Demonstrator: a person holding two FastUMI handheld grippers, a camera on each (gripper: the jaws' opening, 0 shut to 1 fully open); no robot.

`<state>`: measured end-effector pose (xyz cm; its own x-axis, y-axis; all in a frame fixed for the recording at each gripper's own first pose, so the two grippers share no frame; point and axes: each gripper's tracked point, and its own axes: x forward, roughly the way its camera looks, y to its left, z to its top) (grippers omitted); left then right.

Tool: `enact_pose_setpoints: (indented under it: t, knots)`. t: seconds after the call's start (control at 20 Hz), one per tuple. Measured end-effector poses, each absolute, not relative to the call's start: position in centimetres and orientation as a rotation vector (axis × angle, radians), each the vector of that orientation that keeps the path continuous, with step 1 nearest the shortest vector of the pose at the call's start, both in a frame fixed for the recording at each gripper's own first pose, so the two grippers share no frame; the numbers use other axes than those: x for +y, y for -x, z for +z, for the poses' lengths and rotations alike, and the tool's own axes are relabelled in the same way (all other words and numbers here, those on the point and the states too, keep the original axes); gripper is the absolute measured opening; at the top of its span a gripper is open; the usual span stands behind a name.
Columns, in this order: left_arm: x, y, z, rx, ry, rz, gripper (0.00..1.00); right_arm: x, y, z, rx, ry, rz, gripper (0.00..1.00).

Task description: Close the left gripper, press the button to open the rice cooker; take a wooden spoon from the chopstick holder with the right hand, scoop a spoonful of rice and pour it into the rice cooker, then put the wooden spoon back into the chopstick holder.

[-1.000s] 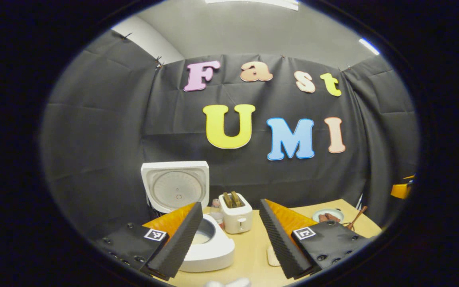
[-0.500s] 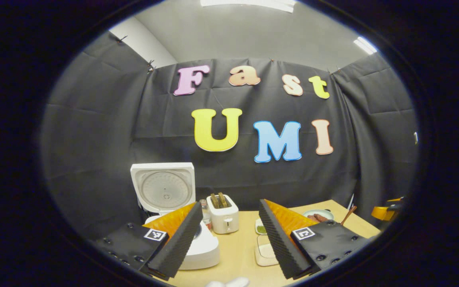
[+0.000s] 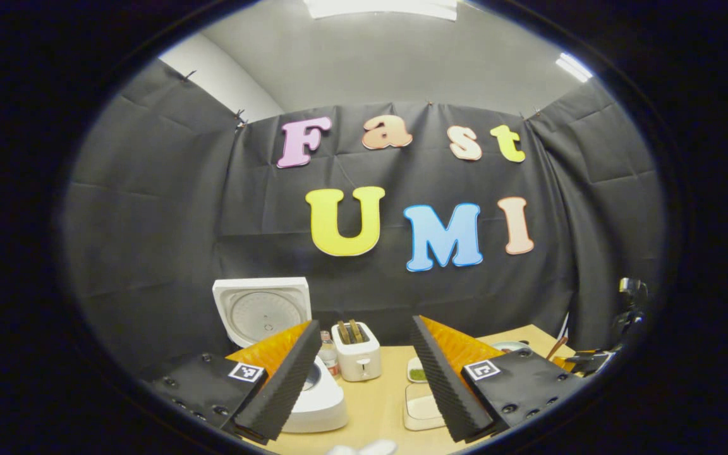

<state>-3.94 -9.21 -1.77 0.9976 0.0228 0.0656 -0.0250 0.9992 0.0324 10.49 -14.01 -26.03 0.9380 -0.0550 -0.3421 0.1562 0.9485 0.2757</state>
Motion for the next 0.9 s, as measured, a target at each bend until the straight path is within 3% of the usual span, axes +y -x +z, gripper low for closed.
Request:
enact_pose_setpoints:
  t: [0.45, 0.9]
  knots:
    - [-10.8, 3.0, -5.2, 0.008, -0.075, 0.072, 0.99, -17.1, -20.9, -30.4, 0.366, -0.361, -0.141, 0.98]
    - [-12.8, 0.6, -6.2, 0.026, -0.094, 0.082, 0.99, -18.4, -24.0, -32.4, 0.404, -0.395, -0.155, 0.98]
